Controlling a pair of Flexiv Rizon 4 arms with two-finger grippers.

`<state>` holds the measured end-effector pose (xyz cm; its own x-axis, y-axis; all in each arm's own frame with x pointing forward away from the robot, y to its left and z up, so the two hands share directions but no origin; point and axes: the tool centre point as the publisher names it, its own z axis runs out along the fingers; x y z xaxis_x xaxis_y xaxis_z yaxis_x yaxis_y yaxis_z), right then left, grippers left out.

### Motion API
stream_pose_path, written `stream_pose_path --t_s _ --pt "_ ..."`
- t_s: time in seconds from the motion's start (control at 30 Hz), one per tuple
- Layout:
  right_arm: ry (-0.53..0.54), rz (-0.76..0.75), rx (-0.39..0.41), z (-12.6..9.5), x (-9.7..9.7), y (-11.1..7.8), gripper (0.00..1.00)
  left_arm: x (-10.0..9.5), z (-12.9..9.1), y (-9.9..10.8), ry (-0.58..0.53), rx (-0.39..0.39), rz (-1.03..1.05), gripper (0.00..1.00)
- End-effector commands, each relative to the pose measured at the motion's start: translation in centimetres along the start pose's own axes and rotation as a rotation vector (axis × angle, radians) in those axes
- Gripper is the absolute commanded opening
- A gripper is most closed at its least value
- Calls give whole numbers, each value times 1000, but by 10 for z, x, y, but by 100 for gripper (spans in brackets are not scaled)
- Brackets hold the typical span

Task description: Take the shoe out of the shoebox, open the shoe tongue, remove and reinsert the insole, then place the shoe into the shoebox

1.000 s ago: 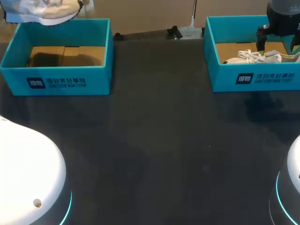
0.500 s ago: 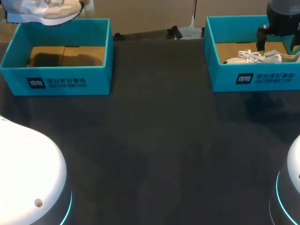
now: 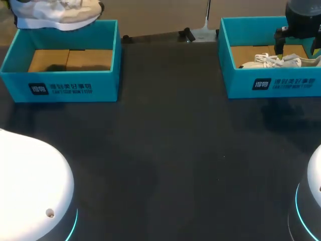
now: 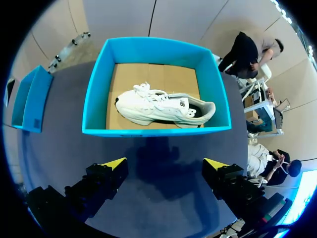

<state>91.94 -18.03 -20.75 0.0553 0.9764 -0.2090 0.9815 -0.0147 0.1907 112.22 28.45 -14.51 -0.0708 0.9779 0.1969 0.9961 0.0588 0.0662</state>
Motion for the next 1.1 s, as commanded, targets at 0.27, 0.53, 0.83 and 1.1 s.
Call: stream_pose_path --t_s 0.27,0.53,0.83,1.1 --pt "0 0 -1 0 0 -1 100 -30 -14 -54 14 -38 -23 0" --pt "0 0 -1 0 0 -1 100 -53 -22 -86 25 -29 -3 0" --pt "0 0 -1 0 0 -1 100 -86 -34 -119 23 -32 56 0" --pt "0 0 -1 0 0 -1 100 -118 -37 -149 38 -3 114 0"
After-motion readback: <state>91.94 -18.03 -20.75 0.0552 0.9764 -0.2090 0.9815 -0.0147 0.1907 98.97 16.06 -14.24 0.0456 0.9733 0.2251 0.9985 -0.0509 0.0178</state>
